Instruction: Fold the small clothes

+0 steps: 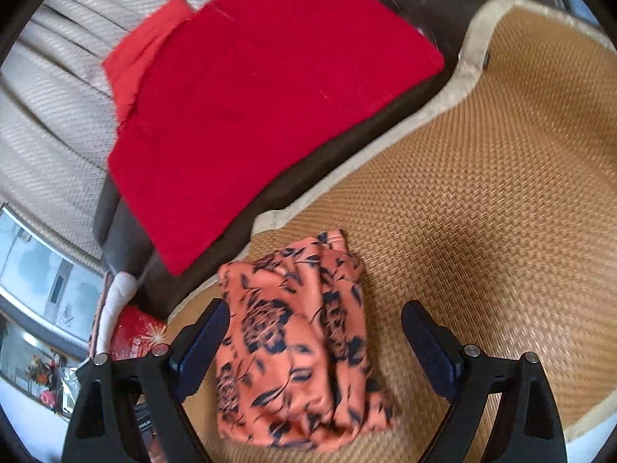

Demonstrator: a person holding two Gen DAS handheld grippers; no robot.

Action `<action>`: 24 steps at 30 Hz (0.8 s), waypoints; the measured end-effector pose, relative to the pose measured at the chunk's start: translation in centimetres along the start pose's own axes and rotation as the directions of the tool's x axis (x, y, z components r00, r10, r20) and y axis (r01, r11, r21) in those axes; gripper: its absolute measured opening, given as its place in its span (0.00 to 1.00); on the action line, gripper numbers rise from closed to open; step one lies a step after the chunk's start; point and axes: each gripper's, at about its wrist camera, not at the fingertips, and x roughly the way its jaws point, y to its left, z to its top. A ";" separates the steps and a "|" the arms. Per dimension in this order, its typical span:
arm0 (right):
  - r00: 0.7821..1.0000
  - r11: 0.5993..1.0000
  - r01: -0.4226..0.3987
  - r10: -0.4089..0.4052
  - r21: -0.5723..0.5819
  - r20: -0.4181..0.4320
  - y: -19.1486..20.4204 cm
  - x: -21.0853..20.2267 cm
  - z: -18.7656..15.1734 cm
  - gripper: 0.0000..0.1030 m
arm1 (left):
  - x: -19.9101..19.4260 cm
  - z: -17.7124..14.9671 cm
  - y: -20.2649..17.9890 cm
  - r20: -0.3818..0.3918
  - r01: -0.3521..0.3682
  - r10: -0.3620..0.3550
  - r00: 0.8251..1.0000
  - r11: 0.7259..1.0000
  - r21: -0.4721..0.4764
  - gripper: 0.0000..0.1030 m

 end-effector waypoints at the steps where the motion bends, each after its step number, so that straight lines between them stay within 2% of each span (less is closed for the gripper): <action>1: 1.000 1.000 0.001 -0.001 0.003 -0.011 -0.2 1.1 0.2 0.90 | 0.5 0.3 0.2 -0.003 0.030 -0.031 1.000 0.999 -0.013 1.00; 5: 0.998 1.000 -0.007 0.008 0.028 -0.061 -1.7 4.7 0.3 0.90 | 2.4 1.2 0.5 -0.014 0.121 -0.122 0.992 0.991 -0.064 1.00; 9: 0.995 0.994 -0.052 0.060 0.094 -0.085 -3.7 7.3 -0.4 0.90 | 4.7 1.1 -0.6 -0.030 0.156 -0.158 0.987 0.986 -0.061 1.00; 12: 0.989 0.993 -0.082 0.092 0.089 -0.115 -4.1 8.4 -0.7 0.90 | 6.4 0.9 -1.8 -0.073 0.173 -0.178 0.981 0.983 -0.064 1.00; 18: 0.972 0.985 -0.158 0.169 0.074 -0.163 -3.6 10.6 -0.8 0.90 | 6.8 0.8 -3.9 -0.076 0.171 -0.171 0.982 0.985 -0.005 1.00; 24: 0.960 0.979 -0.205 0.200 -0.006 -0.196 -2.0 12.2 -1.5 0.89 | 7.9 1.0 -4.4 -0.086 0.170 -0.171 0.982 0.985 -0.020 1.00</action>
